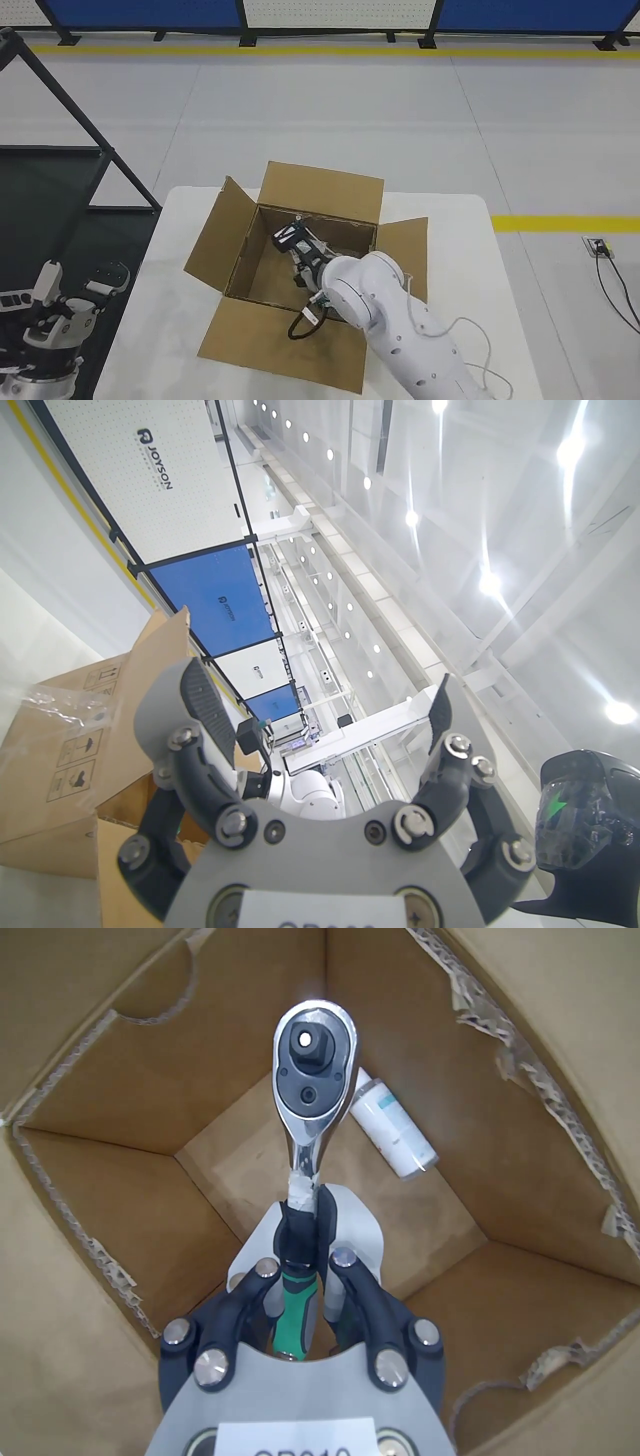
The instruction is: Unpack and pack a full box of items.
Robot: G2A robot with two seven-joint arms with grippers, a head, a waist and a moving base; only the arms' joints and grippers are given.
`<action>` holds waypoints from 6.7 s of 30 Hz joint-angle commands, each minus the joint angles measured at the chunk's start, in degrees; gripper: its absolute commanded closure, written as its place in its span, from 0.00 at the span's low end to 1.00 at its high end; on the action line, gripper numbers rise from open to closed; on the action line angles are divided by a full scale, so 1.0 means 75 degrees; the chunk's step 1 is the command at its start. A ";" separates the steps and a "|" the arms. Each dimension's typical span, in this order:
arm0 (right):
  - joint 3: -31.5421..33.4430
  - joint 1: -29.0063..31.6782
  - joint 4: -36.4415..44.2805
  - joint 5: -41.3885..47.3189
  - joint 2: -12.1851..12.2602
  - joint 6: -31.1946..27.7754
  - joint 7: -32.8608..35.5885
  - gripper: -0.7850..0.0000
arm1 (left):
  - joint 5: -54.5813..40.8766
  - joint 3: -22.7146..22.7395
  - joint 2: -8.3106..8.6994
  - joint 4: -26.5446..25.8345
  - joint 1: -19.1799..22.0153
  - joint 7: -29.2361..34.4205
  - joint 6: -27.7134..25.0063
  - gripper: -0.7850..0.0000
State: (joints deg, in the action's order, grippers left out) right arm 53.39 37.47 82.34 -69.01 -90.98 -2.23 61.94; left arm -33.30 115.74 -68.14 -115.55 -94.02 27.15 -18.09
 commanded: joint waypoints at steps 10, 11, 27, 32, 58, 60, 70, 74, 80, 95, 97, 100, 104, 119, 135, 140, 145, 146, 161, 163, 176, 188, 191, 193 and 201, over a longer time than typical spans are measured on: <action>0.0728 0.0579 0.1662 0.0007 0.0136 0.0162 -0.0422 1.00 | 0.0002 -0.0038 -0.0004 0.0016 0.0057 0.0077 0.0079 0.00; 0.0817 0.0658 0.1822 -0.0018 0.0151 0.0242 -0.0439 1.00 | 0.0006 -0.0043 -0.0003 0.0025 0.0072 0.0089 0.0097 0.00; 0.3395 0.3760 0.6974 -0.1016 0.0595 0.0791 -0.0095 1.00 | 0.0157 -0.0295 0.0017 0.0076 0.0340 0.0273 0.0303 0.00; 0.4453 0.4054 0.6974 -0.0834 0.0673 0.0773 -0.0269 1.00 | 0.0224 -0.0428 0.0023 0.0092 0.0426 0.0331 0.0361 0.00; 0.7108 0.4607 0.4805 0.0836 0.1048 0.0193 0.0474 1.00 | 0.0119 -0.0351 0.0005 -0.0123 0.0160 0.0265 0.0263 0.00; 0.7108 0.4607 0.4805 0.0836 0.1048 0.0193 0.0474 1.00 | 0.0110 -0.0340 0.0003 -0.0090 0.0147 0.0230 0.0289 0.00; 0.6717 0.4473 0.4370 0.0649 0.1086 -0.0005 0.0298 1.00 | 0.0141 -0.0638 0.0009 -0.0043 0.0314 0.0379 0.0482 0.00; 0.6469 0.3815 0.3347 0.0359 0.1163 -0.0028 0.0468 1.00 | 0.0151 -0.0616 0.0011 -0.0077 0.0308 0.0392 0.0460 0.00; 0.6703 0.2959 0.1703 0.0357 0.1345 -0.0736 0.0502 1.00 | 0.0023 -0.0440 0.0008 -0.0028 0.0168 0.0418 0.0388 0.00; 0.6928 0.2762 0.0239 -0.0007 0.1728 -0.1730 0.0066 1.00 | 0.0070 -0.0428 0.0011 -0.0228 0.0107 0.0475 0.0474 0.00; 0.6860 0.2759 0.0184 -0.0123 0.1755 -0.1631 0.0039 1.00 | 0.0097 -0.0447 0.0012 -0.0240 0.0124 0.0470 0.0492 0.00; 0.6728 0.2733 0.0082 -0.0337 0.1791 -0.1467 -0.0043 1.00 | 0.0102 -0.0461 0.0013 -0.0235 0.0142 0.0479 0.0489 0.00; 0.6514 0.2631 -0.0138 -0.0565 0.1828 -0.1251 -0.0083 1.00 | 0.0060 -0.0447 0.0007 -0.0219 0.0152 0.0380 0.0459 0.00; 0.6227 0.2257 -0.0757 -0.0648 0.1993 -0.0966 -0.0088 0.46 | -0.0088 -0.0380 0.0003 -0.0194 0.0127 0.0408 0.0467 0.00; 0.6348 0.4100 0.4448 0.0762 0.2108 -0.1381 -0.0704 0.00 | -0.0160 -0.0322 0.0002 -0.0150 0.0139 0.0424 0.0403 0.00; 0.5493 0.4277 0.5920 0.0389 0.2144 -0.1785 -0.0653 0.00 | -0.0318 -0.0235 -0.0016 -0.0080 0.0019 0.0374 0.0269 0.00; 0.4187 0.3829 0.6373 -0.0153 0.2165 -0.2230 -0.0425 0.00 | -0.0523 -0.0073 -0.0039 -0.0010 -0.0155 0.0336 0.0086 0.00; 0.3910 0.3669 0.6343 -0.0289 0.2162 -0.2272 -0.0363 0.00 | -0.0553 -0.0032 -0.0042 0.0010 -0.0188 0.0340 0.0058 0.00; -0.0199 -0.0668 0.2032 -0.0134 0.1462 -0.1424 0.0790 0.00 | -0.0996 0.0442 -0.0100 0.0125 -0.0589 0.0396 -0.0184 0.00; -0.0589 -0.1187 0.1224 0.0130 0.1297 -0.1290 0.0783 0.00 | -0.1043 0.0493 -0.0105 0.0125 -0.0609 0.0413 -0.0192 0.00; -0.2079 -0.2700 -0.1640 0.0987 0.0540 -0.1221 0.0630 0.00 | -0.1018 0.0524 -0.0125 0.0129 -0.0549 0.0506 -0.0100 0.00; -0.2037 -0.2482 -0.1830 0.0787 0.0560 -0.1340 0.0067 0.00 | -0.0833 0.0106 -0.0145 0.0163 -0.0369 0.0599 0.0044 0.00; -0.2169 -0.2618 -0.2397 0.0824 0.0480 -0.1928 -0.0309 0.00 | -0.0757 0.0082 -0.0143 0.0114 -0.0320 0.0606 0.0080 0.00; -0.2341 -0.2784 -0.2897 0.0833 0.0367 -0.2230 -0.0638 0.00 | -0.0751 0.0076 -0.0143 0.0099 -0.0310 0.0619 0.0091 0.00; -0.3176 -0.3497 -0.4961 0.1047 -0.0338 -0.3018 -0.1282 0.00 | -0.0877 0.0220 -0.0166 0.0147 -0.0451 0.0563 0.0014 0.00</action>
State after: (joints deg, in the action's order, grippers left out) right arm 30.09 11.65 46.94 -61.38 -92.91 -24.75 52.71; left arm -39.77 117.21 -69.37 -114.47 -97.26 31.43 -17.91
